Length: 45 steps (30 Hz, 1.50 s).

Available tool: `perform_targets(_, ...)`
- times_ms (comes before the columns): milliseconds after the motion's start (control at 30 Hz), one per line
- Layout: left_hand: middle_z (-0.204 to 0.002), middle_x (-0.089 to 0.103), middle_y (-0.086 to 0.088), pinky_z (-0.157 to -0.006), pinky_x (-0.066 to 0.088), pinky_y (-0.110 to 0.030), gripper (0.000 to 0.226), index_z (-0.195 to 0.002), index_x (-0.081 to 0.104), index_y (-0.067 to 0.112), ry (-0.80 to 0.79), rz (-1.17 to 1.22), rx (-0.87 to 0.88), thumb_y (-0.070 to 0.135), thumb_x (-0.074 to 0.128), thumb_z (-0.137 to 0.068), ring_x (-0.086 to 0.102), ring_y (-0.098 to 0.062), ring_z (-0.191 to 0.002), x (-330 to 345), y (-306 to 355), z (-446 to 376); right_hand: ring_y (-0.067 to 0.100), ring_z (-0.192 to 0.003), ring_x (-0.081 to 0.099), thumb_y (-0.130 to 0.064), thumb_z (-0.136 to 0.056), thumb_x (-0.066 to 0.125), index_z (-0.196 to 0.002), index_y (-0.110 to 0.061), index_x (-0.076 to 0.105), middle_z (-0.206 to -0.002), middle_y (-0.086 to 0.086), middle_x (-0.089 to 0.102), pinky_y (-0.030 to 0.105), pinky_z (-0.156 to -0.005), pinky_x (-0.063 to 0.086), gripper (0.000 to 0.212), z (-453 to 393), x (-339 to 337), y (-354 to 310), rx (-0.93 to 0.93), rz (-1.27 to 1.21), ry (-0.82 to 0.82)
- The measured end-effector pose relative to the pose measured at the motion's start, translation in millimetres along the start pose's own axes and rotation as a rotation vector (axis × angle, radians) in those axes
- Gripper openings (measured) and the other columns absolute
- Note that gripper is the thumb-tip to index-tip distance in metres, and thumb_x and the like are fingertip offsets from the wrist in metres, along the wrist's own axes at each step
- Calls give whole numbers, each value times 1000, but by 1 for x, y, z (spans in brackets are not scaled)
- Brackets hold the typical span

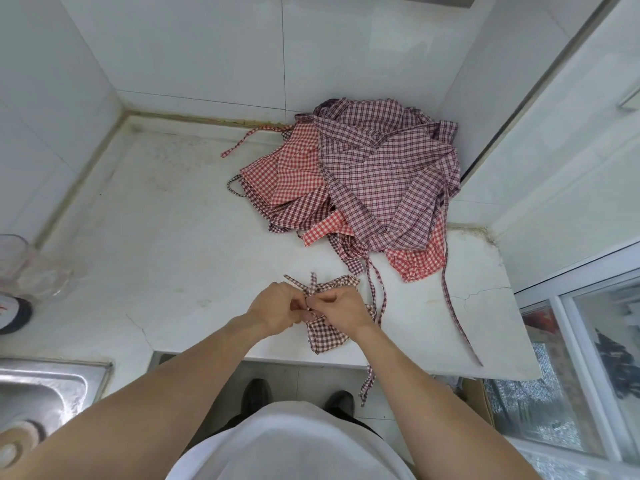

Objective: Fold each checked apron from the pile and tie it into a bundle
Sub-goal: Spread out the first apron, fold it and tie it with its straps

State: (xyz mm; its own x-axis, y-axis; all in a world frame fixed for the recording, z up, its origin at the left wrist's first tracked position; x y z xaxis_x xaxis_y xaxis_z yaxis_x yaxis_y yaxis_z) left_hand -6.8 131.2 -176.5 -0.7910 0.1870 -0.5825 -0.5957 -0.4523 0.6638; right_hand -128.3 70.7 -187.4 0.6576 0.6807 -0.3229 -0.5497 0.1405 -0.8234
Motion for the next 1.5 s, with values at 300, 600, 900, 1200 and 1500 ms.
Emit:
perform_targets(300,-90,76,-3,-74,50,-28,17,-96,77,14,155,-340,158,26,69,-88,68,-22,-84,-3,12,3,6,-62,61,-16,-81,79,-79,-16,76,-72,-6,70,21,-60,49,4,-4,1,9,71,-42,35)
perform_targets(600,-47,59,-3,-42,34,-20,26,-57,61,11,407,-346,190,4,86,-56,54,-24,-39,1,14,11,6,-67,59,-16,-83,74,-67,-25,65,-69,-7,65,17,-65,47,21,-11,0,1,72,72,84)
perform_targets(900,-48,59,-1,-37,42,-22,28,-88,73,9,487,-240,292,-1,86,-66,53,-19,-35,4,15,18,20,-70,65,-20,-88,69,-85,-8,74,-77,5,71,30,-68,53,14,-17,5,0,72,164,8)
perform_targets(1200,-63,68,-3,-53,44,-17,12,-85,78,11,380,-132,366,1,73,-81,48,-9,-46,-1,17,17,19,-65,64,3,-82,65,-119,-8,67,-107,3,66,24,-55,51,38,-14,3,4,154,-47,-88)
perform_targets(1500,-57,56,16,-60,42,-17,12,-91,78,12,31,-81,223,15,66,-93,55,1,-54,-2,11,-2,3,-90,54,-7,-76,78,-100,-12,64,-110,-2,46,9,-76,44,28,2,2,-21,-398,337,68)
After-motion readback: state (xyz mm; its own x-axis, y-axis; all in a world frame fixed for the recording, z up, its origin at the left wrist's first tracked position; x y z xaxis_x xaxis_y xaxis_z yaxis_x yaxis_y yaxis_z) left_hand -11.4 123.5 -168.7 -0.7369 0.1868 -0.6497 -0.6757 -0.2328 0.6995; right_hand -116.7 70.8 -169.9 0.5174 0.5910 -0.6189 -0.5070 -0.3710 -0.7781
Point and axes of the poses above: each hand's wrist, its own z-axis away from the middle knuckle, its own x-axis out of the palm, y = z × x, the point moved 9 cm from there along -z, towards the middle knuckle
